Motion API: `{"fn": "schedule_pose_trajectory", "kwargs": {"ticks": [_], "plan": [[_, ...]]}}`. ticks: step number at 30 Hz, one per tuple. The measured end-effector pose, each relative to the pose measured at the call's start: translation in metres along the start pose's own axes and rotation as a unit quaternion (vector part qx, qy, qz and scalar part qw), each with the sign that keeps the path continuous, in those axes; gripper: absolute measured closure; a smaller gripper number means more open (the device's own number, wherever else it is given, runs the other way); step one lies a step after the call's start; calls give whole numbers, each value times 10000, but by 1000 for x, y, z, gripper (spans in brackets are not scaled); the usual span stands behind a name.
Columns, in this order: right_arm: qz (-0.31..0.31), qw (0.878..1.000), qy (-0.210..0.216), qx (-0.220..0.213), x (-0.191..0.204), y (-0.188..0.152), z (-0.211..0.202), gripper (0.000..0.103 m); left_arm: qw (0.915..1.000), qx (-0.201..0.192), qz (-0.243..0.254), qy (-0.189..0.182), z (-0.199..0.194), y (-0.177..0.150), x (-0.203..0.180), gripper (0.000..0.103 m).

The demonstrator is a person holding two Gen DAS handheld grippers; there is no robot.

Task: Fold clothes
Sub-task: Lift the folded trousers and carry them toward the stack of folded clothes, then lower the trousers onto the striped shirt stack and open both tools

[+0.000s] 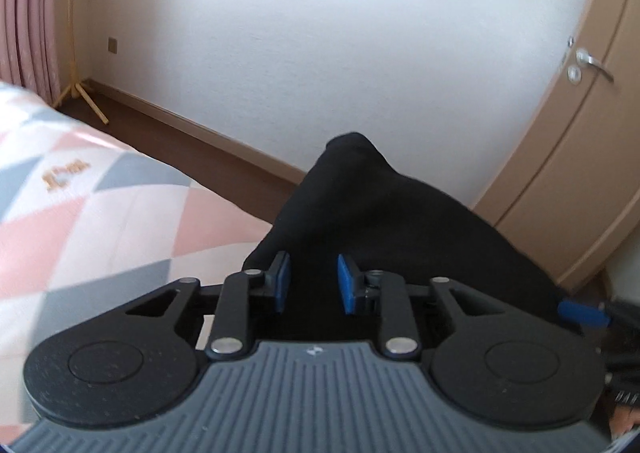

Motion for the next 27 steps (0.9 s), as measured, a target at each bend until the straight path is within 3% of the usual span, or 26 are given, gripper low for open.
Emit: {"fn": "schedule_pose_trajectory", "kwargs": {"ticks": [4, 8, 12, 16, 18, 20, 23, 27], "plan": [[104, 9998, 118, 122, -4, 10, -2, 52, 9996, 42, 196, 214, 0, 12, -13, 85], [270, 9995, 164, -36, -6, 19, -13, 53, 9993, -176, 324, -46, -12, 38, -43, 84], [281, 9994, 204, 58, -4, 10, -3, 52, 9984, -74, 551, 132, 30, 63, -67, 84], [37, 9998, 191, 42, 2, 6, -3, 49, 9954, 396, 498, 715, 89, 61, -60, 82], [26, 9996, 257, 101, 1, 10, -3, 49, 9948, 481, 397, 809, 94, 64, -56, 82], [90, 9992, 357, 126, -1, 15, -5, 48, 9967, 352, 230, 700, 78, 73, -55, 83], [155, 9987, 480, -49, -5, 23, -20, 49, 9984, -52, 195, 531, 17, 73, -52, 84], [-26, 9979, 614, -187, 2, 28, -41, 46, 9959, -322, 578, 618, -61, 36, -49, 85]]}}
Point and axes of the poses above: each gripper's, at about its wrist camera, not at the fingertips, and z roughly the way its jaws point, x to its left, y to its top, the point moved 5 cm from there along z, roughly the way its jaws point, and after that the axes turned 14 degrees about -z, right-handed, at the moved point
